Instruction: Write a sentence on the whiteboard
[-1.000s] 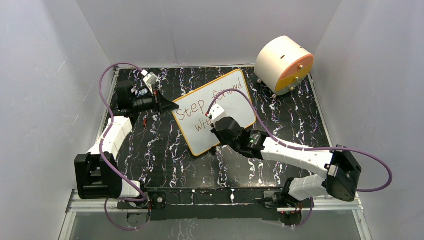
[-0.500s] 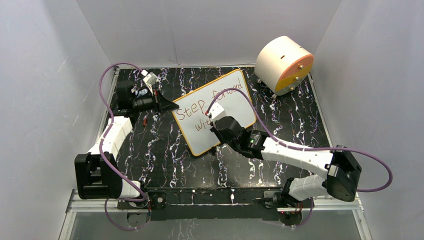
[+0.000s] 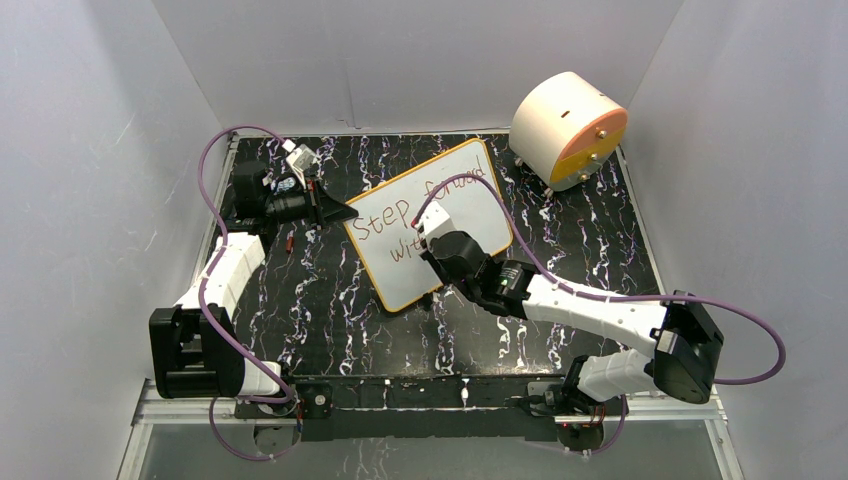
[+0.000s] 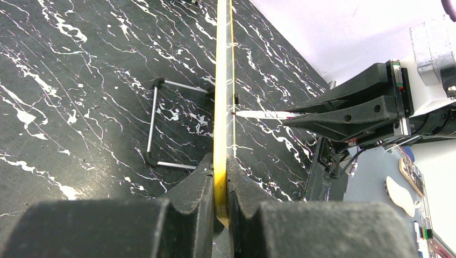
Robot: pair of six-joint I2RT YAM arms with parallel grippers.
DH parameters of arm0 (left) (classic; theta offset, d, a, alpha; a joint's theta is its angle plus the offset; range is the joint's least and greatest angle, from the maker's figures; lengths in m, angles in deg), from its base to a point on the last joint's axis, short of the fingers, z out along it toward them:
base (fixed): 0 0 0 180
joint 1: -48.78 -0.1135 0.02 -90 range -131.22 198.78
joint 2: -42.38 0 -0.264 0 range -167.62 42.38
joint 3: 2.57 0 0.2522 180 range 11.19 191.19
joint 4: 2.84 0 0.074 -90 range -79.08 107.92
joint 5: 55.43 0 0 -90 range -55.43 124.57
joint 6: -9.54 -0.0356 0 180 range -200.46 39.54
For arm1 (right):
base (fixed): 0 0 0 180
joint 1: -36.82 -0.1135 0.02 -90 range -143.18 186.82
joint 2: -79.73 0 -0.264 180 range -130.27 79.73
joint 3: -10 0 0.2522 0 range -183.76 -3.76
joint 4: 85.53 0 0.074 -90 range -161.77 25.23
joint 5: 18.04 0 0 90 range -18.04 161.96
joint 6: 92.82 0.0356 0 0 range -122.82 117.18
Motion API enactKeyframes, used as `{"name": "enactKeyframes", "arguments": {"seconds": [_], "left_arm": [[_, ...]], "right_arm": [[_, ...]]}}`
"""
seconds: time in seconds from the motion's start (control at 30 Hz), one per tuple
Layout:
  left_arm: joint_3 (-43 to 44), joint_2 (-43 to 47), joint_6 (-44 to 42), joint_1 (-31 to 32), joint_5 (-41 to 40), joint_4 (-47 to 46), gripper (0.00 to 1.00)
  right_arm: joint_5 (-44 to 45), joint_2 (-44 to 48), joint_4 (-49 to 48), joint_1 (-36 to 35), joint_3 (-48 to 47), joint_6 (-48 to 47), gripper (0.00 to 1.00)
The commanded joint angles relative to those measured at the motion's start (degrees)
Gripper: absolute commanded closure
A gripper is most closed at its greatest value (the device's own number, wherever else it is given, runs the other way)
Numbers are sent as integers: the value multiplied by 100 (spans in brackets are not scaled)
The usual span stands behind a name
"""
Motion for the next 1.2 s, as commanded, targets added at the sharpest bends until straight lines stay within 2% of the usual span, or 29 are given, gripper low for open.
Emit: {"name": "enactKeyframes", "arguments": {"seconds": [0.0,0.67,1.17], "left_arm": [[29,-64,-259,106,191,295,100],[27,-73,-251,104,185,293,100],[20,-64,-250,106,157,290,100]], "right_arm": [[282,134,-247,148,-106,72,100],[-250,146,524,158,181,519,100],[213,722,218,328,149,106,100]]}}
